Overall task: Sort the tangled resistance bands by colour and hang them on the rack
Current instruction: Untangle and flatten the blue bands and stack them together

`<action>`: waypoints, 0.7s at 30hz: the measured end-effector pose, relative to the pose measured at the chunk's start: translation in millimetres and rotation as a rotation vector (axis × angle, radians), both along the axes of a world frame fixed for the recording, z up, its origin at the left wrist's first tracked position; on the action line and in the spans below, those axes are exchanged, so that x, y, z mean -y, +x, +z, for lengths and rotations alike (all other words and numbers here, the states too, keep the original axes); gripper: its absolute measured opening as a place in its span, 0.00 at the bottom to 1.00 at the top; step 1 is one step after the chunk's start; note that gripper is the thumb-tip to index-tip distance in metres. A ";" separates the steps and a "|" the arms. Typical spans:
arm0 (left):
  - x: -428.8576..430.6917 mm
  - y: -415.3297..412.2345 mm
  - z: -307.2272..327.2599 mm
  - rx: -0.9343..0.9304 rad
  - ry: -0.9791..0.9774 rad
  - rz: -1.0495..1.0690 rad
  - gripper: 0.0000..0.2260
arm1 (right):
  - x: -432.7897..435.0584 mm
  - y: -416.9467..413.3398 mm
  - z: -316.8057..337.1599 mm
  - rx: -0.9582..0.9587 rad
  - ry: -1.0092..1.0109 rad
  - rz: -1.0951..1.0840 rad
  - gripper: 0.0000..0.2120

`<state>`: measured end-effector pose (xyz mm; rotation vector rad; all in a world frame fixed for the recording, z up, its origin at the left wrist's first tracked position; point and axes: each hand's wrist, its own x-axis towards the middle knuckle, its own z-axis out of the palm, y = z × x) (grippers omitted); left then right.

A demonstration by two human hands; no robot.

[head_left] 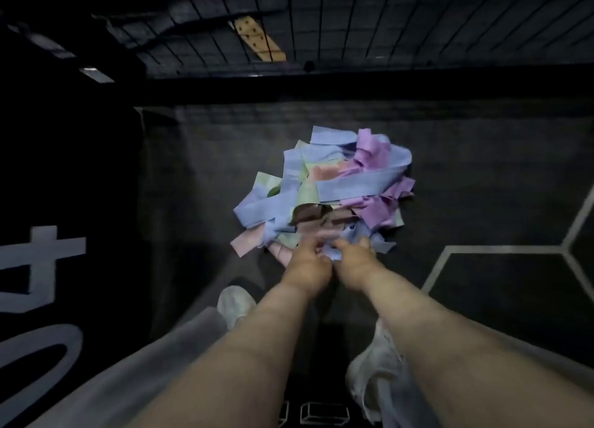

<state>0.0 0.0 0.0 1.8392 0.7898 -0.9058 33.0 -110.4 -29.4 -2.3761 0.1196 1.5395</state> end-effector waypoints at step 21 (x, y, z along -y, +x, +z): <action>13.9 -40.2 -75.7 0.183 -0.115 -0.069 0.28 | 12.8 -15.9 -28.9 0.279 -0.081 -0.060 0.23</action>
